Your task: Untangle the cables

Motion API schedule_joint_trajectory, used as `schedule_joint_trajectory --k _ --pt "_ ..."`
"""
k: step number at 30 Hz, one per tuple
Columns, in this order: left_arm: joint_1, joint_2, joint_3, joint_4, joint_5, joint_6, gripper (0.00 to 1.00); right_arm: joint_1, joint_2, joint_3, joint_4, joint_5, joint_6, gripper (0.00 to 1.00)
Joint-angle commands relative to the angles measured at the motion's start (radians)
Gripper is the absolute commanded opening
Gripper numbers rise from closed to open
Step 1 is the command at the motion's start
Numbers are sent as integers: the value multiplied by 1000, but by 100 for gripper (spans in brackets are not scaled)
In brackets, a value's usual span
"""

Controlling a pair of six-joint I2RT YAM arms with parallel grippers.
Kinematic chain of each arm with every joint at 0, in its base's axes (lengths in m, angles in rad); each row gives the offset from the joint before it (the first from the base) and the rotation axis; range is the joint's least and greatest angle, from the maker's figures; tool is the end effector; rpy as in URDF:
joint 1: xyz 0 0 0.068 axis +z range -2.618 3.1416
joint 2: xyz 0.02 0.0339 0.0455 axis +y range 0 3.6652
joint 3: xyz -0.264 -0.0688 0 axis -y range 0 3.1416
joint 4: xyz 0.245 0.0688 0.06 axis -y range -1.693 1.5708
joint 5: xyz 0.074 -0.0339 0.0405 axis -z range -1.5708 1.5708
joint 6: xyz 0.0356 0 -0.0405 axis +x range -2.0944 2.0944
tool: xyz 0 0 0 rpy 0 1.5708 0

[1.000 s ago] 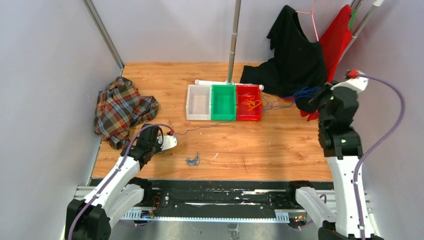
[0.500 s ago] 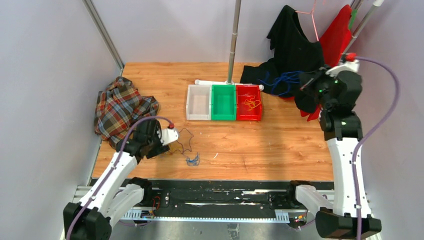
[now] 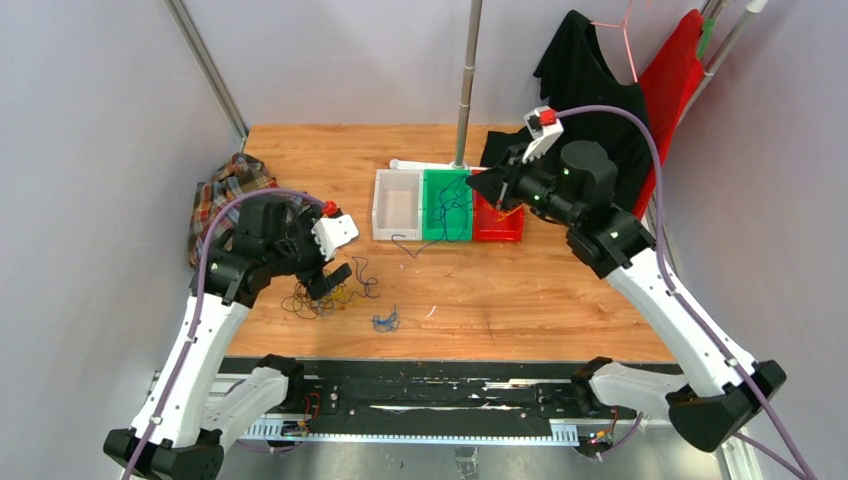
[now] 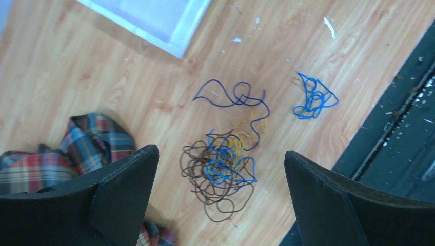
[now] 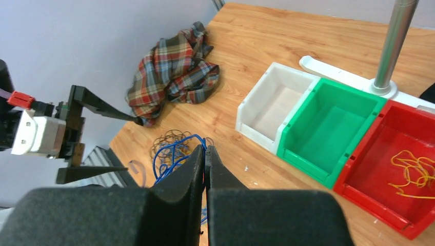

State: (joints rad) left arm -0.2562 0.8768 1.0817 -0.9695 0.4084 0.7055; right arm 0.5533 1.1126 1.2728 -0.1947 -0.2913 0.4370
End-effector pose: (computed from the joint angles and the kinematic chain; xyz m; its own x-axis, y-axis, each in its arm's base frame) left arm 0.1471 -0.0532 0.3512 -0.1792 0.6621 -0.7277 0.8223 0.5068 0.2586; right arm 0.2018 0.1367 0.4449 -0.3430 0.2646 -0.9013 -0.6649 0.6094 0.4319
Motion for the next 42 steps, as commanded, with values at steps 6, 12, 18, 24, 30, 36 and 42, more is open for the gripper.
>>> schedule_joint_trajectory --k 6,12,18,24,30,36,42 --pt "3 56 -93 -1 -23 -48 92 49 176 110 -53 290 -316 1" --pt "3 74 -128 31 -71 -75 90 49 355 189 -33 447 -495 1" --pt "3 64 -173 36 -135 -36 93 51 494 244 21 567 -617 1" --pt "4 69 -187 40 -158 -26 96 56 622 308 34 544 -631 1" --pt "18 74 -210 88 -216 -42 99 69 759 417 -11 554 -607 9" --pt "113 132 -234 129 -242 -22 99 69 764 453 -26 545 -573 42" --pt "153 152 -290 170 -264 23 95 72 675 409 -26 457 -511 48"
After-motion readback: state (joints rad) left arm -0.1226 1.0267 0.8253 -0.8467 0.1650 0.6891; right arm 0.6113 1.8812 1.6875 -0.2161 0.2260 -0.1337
